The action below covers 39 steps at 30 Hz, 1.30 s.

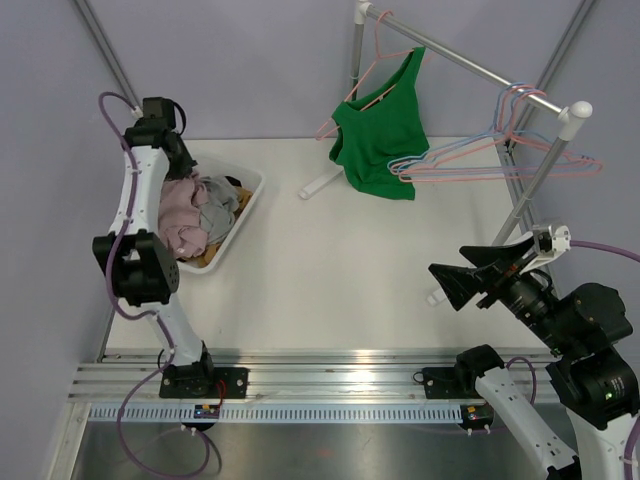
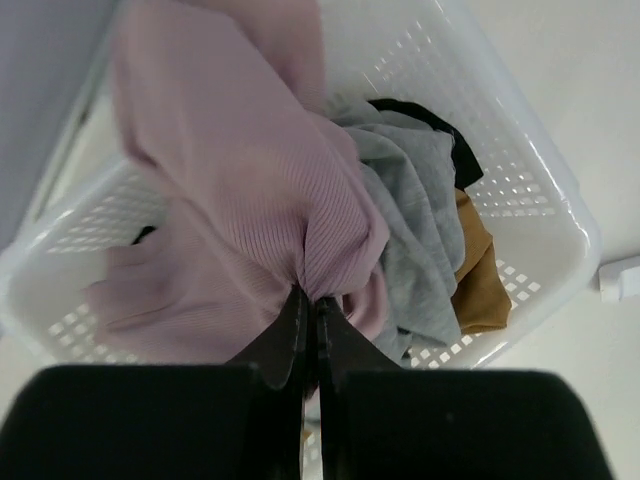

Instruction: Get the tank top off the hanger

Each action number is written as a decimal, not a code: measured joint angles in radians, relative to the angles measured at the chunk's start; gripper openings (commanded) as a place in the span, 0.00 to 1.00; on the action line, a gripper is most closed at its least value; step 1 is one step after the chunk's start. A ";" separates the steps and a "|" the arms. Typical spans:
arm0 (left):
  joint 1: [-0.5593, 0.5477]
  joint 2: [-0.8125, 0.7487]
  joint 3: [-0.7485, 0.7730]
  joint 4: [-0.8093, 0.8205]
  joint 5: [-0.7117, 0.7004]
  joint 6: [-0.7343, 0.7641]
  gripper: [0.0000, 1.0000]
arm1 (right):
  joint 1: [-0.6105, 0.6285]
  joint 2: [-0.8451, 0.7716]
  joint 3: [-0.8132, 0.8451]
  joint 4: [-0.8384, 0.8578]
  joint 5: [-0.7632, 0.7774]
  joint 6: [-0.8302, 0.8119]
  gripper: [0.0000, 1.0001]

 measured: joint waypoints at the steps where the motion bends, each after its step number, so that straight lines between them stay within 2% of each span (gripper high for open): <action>1: -0.003 0.038 -0.001 0.006 0.028 0.001 0.00 | 0.000 0.000 -0.001 0.002 -0.003 0.001 0.99; 7: -0.014 0.279 -0.036 0.033 0.178 0.006 0.00 | 0.000 -0.006 -0.006 0.006 -0.020 0.010 0.99; 11: -0.016 0.325 -0.040 0.042 0.208 0.005 0.00 | 0.000 -0.015 -0.008 0.007 -0.030 0.012 1.00; 15: -0.015 0.262 -0.056 0.050 0.216 0.000 0.28 | 0.000 -0.015 -0.008 0.007 -0.029 0.012 1.00; 16: -0.014 0.235 -0.067 0.052 0.222 -0.003 0.39 | 0.000 -0.015 -0.007 0.007 -0.029 0.012 0.99; 18: -0.014 0.179 -0.084 0.051 0.239 -0.005 0.50 | 0.000 -0.014 -0.006 0.006 -0.028 0.013 0.99; 19: -0.015 0.146 -0.088 0.053 0.249 -0.007 0.60 | 0.000 -0.012 -0.005 0.006 -0.028 0.015 1.00; 22: -0.019 0.037 -0.094 0.068 0.280 -0.013 0.73 | 0.000 0.000 0.000 0.007 -0.025 0.021 1.00; 23: -0.023 0.000 -0.095 0.079 0.288 -0.013 0.81 | 0.000 0.003 0.000 0.006 -0.022 0.024 0.99; 25: -0.036 -0.067 -0.096 0.092 0.297 -0.009 0.89 | 0.000 0.010 0.000 0.006 -0.007 0.034 0.99; 26: -0.047 -0.099 -0.096 0.097 0.298 -0.008 0.99 | 0.000 0.012 0.000 0.006 0.005 0.043 0.99; 32: -0.172 -0.261 -0.098 0.103 0.286 0.019 0.99 | 0.000 0.074 0.022 0.019 0.032 0.093 0.99; 36: -0.301 -0.402 -0.134 0.100 0.251 0.040 0.99 | 0.000 0.198 0.057 0.082 -0.007 0.144 1.00; 39: -0.354 -0.554 -0.219 0.100 0.219 0.042 0.99 | 0.000 0.323 0.096 0.137 -0.026 0.182 0.99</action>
